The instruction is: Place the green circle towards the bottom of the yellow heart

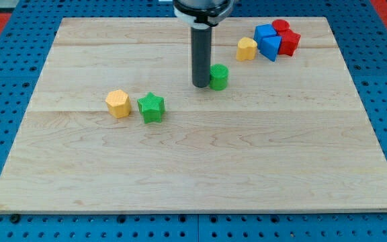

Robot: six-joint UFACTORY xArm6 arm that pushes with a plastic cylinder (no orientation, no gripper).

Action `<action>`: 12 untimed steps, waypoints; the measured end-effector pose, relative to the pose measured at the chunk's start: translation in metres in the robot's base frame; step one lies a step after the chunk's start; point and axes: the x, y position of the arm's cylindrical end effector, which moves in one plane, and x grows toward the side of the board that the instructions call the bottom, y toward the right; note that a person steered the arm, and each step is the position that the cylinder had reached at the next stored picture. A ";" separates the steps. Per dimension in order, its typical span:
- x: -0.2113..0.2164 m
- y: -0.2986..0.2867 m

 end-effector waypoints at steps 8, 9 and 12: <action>-0.025 0.058; -0.037 0.095; 0.108 -0.100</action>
